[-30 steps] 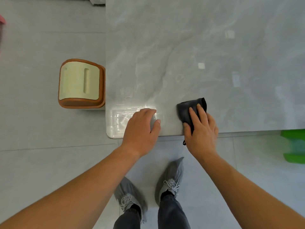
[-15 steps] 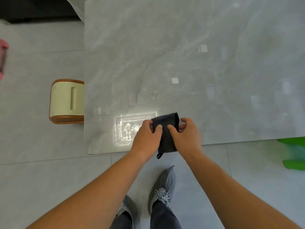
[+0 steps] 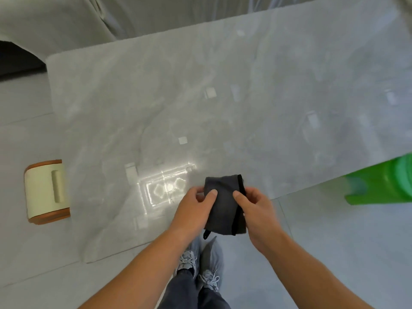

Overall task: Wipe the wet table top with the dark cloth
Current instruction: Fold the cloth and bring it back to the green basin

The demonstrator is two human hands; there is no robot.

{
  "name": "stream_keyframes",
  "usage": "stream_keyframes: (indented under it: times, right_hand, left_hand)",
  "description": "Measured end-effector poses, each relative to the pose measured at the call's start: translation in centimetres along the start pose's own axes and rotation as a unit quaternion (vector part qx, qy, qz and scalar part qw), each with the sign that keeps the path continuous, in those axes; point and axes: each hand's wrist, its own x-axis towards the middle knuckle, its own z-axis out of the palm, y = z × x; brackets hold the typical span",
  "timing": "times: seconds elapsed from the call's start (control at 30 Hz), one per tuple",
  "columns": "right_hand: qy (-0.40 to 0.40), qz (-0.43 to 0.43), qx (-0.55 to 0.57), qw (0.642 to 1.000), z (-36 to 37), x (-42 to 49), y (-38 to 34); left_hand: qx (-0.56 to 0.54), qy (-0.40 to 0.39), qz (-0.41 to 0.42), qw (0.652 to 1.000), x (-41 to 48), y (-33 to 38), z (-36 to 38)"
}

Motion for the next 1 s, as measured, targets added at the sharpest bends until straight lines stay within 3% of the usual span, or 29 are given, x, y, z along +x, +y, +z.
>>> stream_keyframes:
  times: [0.2, 0.4, 0.6, 0.8, 1.0]
  right_hand:
    - [0.054, 0.019, 0.142, 0.988, -7.5, -0.5, -3.3]
    - [0.184, -0.018, 0.174, 0.967, -17.4, 0.5, -5.2]
    - [0.252, -0.039, 0.213, 0.943, -30.7, 2.9, -6.7]
    - [0.272, -0.074, 0.187, 0.941, -46.6, 8.4, -6.5]
    - [0.289, -0.07, 0.087, 0.951, -58.7, 15.3, -3.5]
  left_hand:
    - [0.018, -0.112, -0.001, 0.994, 0.4, 6.7, 6.9]
    - [0.066, -0.17, 0.023, 0.983, 0.5, 12.3, 17.5]
    - [0.115, -0.218, 0.062, 0.967, 1.0, 16.5, 32.0]
    - [0.154, -0.229, 0.067, 0.959, 4.5, 16.5, 50.6]
    - [0.182, -0.254, 0.042, 0.949, 10.3, 14.1, 65.5]
